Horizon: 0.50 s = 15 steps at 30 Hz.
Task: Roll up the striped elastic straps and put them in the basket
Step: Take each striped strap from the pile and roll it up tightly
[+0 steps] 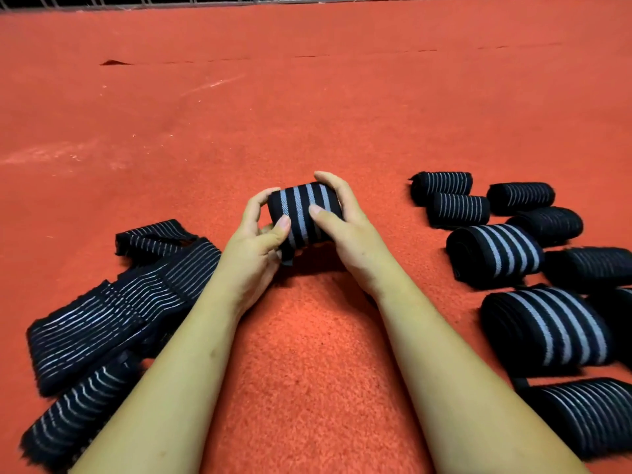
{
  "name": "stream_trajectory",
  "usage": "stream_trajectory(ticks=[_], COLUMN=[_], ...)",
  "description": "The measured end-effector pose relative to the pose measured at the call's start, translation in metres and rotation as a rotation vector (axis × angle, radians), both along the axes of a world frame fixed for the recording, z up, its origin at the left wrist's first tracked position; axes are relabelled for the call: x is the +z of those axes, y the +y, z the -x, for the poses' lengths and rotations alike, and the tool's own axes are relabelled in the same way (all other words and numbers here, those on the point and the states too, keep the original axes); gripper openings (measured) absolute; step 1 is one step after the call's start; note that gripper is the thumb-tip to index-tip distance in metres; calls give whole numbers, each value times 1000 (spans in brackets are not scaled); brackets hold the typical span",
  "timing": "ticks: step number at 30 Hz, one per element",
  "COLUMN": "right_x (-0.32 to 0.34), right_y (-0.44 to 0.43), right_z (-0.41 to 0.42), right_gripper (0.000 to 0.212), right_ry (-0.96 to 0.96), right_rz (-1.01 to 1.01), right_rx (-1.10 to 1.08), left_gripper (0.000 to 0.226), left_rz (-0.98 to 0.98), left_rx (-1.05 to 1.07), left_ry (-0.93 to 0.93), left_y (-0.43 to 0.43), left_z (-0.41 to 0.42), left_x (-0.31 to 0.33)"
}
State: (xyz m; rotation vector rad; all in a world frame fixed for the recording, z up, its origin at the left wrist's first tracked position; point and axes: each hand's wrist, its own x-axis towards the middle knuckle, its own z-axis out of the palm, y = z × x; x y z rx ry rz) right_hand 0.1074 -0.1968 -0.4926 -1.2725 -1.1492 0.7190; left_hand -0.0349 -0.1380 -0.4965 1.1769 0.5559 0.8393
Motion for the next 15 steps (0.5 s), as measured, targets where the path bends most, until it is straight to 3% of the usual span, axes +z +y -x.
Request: stream_trajectory(ticks=[4, 8, 12, 15], right_x=[-7, -3, -7, -22], right_y=[-5, -3, 1, 7], right_z=[-12, -26, -50, -68], right_gripper=[75, 46, 27, 24], right_ry=[-4, 164, -2, -84], right_rz=[93, 50, -2, 130], right_rx=[-128, -383, -729, -768], left_gripper=[49, 60, 65, 50], left_rz=[-67, -162, -314, -414], left_rx=[95, 153, 138, 94], left_ry=[116, 270, 430, 524], left_y=[-5, 1, 20, 28], left_z=[-14, -49, -94, -114], left_x=[-9, -6, 0, -9])
